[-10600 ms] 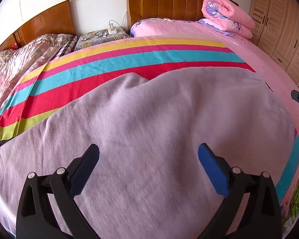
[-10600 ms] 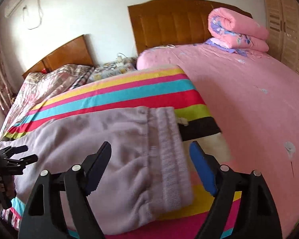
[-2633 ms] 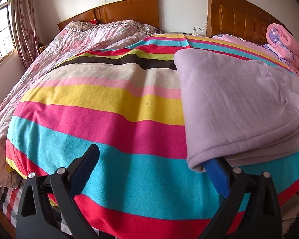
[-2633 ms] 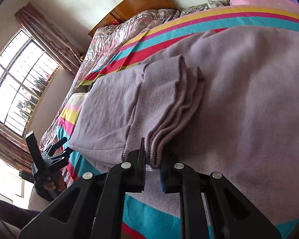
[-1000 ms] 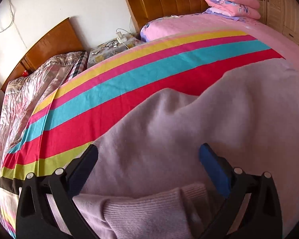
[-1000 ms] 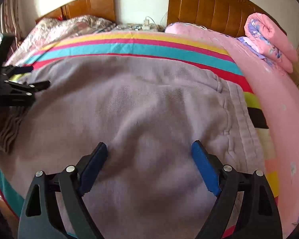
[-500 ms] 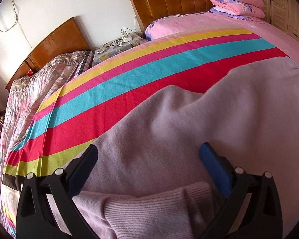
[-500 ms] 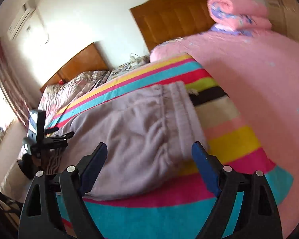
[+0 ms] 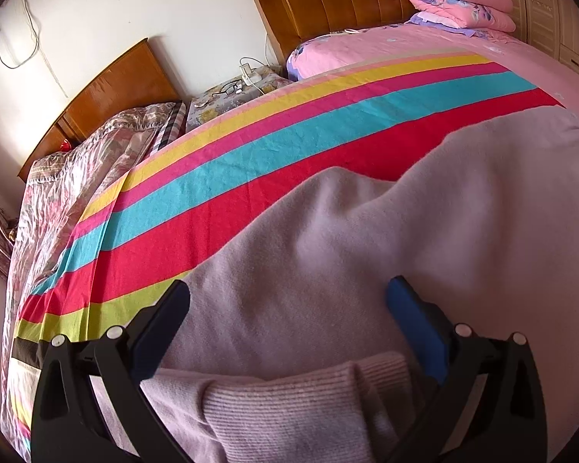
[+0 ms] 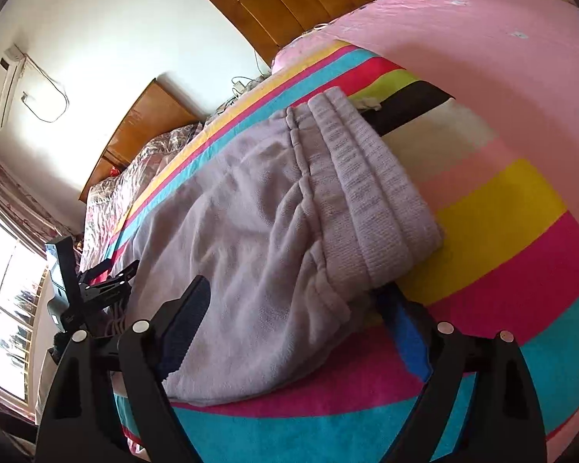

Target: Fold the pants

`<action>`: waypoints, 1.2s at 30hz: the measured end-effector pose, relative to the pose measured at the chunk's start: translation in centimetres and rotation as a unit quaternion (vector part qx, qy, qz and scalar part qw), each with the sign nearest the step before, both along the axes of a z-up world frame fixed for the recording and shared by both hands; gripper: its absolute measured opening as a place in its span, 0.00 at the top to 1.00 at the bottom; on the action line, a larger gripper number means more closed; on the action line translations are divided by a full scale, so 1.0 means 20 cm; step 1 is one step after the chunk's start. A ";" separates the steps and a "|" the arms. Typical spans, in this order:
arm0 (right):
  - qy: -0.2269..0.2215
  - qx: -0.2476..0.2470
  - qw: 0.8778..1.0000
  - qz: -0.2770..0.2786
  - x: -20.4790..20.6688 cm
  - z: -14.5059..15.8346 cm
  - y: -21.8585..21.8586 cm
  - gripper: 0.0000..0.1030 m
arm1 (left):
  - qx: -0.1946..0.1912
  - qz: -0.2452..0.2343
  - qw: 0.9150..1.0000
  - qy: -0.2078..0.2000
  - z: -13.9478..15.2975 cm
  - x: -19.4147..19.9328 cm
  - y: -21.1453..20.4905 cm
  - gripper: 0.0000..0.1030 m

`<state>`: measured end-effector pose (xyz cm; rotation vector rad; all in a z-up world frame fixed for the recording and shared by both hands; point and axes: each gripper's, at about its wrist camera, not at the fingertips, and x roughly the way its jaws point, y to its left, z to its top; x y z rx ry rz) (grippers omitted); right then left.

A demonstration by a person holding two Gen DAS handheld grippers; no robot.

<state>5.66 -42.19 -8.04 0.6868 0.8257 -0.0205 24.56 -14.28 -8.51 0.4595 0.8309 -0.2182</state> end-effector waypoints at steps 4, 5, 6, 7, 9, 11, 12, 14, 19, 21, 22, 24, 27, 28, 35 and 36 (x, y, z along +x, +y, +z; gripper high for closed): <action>0.019 -0.003 1.000 0.015 -0.03 0.00 0.00 0.22 | -0.006 0.000 1.000 0.004 0.00 0.00 0.00 0.01; 0.026 -0.007 0.999 0.020 -0.03 0.00 0.00 0.22 | -0.007 0.001 1.000 0.005 0.00 0.01 0.00 0.01; 0.032 -0.014 0.999 0.022 -0.03 0.01 0.01 0.23 | -0.009 0.001 1.000 0.007 0.00 0.01 0.01 0.01; 0.035 -0.019 0.999 0.020 -0.03 0.01 0.02 0.23 | -0.012 0.001 1.000 0.009 0.00 0.01 0.01 0.01; 0.031 -0.017 0.999 -0.004 -0.01 0.01 0.01 0.27 | -0.017 0.001 1.000 0.013 0.00 0.02 0.02 0.01; 0.025 -0.007 0.999 -0.034 0.01 0.00 -0.02 0.32 | -0.021 0.001 1.000 0.015 0.00 0.02 0.02 0.01; 0.020 0.000 0.999 -0.044 0.01 0.00 -0.02 0.32 | -0.021 0.001 1.000 0.015 0.00 0.02 0.02 0.01; 0.025 -0.012 0.999 -0.043 0.02 0.00 0.00 0.34 | -0.020 0.002 1.000 0.014 0.00 0.02 0.03 0.01; 0.033 -0.021 0.999 -0.036 -0.02 -0.02 0.00 0.58 | -0.023 0.002 1.000 0.015 0.00 0.02 0.03 0.01; 0.020 -0.024 0.998 -0.046 -0.03 -0.02 0.01 0.61 | -0.023 0.004 1.000 0.013 0.00 0.02 0.03 0.01; 0.015 -0.019 0.998 -0.054 -0.04 -0.03 0.01 0.62 | -0.025 0.005 1.000 0.007 0.01 0.01 0.04 0.01; 0.004 -0.007 0.998 -0.068 -0.08 -0.04 0.00 0.63 | -0.061 -0.006 0.998 0.001 0.07 -0.01 0.09 0.01; -0.014 -0.001 0.997 -0.079 -0.10 -0.01 0.00 0.65 | -0.123 0.014 0.991 -0.040 0.26 -0.06 0.27 0.01; -0.021 0.001 0.997 -0.080 -0.11 0.00 0.00 0.65 | -0.131 0.029 0.990 -0.050 0.31 -0.06 0.34 0.01; -0.032 0.053 0.993 -0.099 -0.12 -0.06 -0.04 0.65 | -0.134 0.043 0.990 -0.011 0.36 -0.20 0.62 0.01; -0.038 0.063 0.992 -0.104 -0.12 -0.07 -0.05 0.65 | -0.127 0.028 0.992 -0.002 0.32 -0.26 0.58 0.01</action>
